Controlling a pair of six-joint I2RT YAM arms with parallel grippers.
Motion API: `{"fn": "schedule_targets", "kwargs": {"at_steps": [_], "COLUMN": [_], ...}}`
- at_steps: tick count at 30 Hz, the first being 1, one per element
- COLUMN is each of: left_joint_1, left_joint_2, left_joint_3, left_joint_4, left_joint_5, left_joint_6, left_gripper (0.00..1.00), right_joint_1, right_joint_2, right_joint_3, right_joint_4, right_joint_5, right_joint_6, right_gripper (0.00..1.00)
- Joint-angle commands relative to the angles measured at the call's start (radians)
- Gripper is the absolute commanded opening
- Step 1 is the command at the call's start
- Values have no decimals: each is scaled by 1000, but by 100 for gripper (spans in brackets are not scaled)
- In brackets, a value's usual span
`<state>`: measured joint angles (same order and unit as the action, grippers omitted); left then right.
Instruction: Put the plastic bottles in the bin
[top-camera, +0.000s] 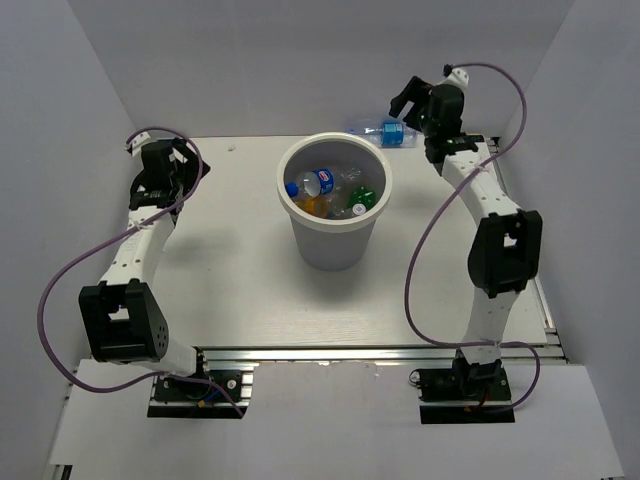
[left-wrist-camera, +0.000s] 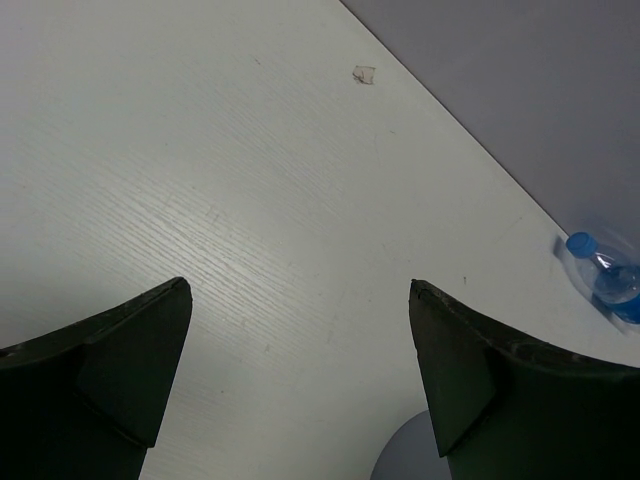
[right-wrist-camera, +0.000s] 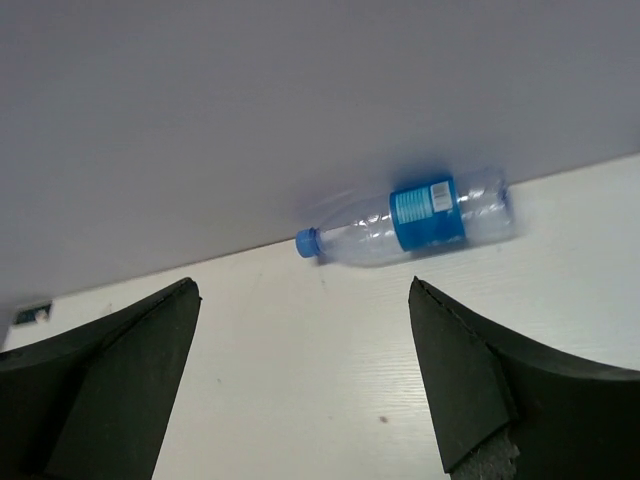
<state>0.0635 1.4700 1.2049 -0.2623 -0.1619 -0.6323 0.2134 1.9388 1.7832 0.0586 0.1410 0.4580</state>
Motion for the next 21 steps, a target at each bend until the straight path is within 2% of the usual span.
{"fn": "schedule_targets", "kwargs": {"at_steps": [1, 2, 3, 4, 13, 17, 19, 21], "left_joint_1": [9, 9, 9, 9, 7, 9, 9, 9], "left_joint_2": [-2, 1, 3, 6, 41, 53, 55, 61], "left_joint_3": [67, 85, 94, 100, 163, 174, 163, 163], "left_joint_4": [-50, -61, -78, -84, -117, -123, -112, -97], "left_joint_5": [-60, -71, -80, -99, -130, -134, -126, -105], "left_joint_6": [26, 31, 37, 40, 65, 77, 82, 97], "left_gripper": [98, 98, 98, 98, 98, 98, 98, 98], "right_joint_1": [-12, -14, -12, -12, -12, -11, -12, -14], "right_joint_2": [89, 110, 130, 178, 512, 658, 774, 895], "right_joint_3": [-18, -34, -53, -60, 96, 241, 395, 512], "right_joint_4": [187, 229, 347, 377, 489, 495, 478, 541], "right_joint_5": [109, 103, 100, 97, 146, 115, 108, 101], "right_joint_6": [268, 289, 301, 371, 617, 645, 688, 753], "right_gripper": [89, 89, 89, 89, 89, 89, 89, 89]}}
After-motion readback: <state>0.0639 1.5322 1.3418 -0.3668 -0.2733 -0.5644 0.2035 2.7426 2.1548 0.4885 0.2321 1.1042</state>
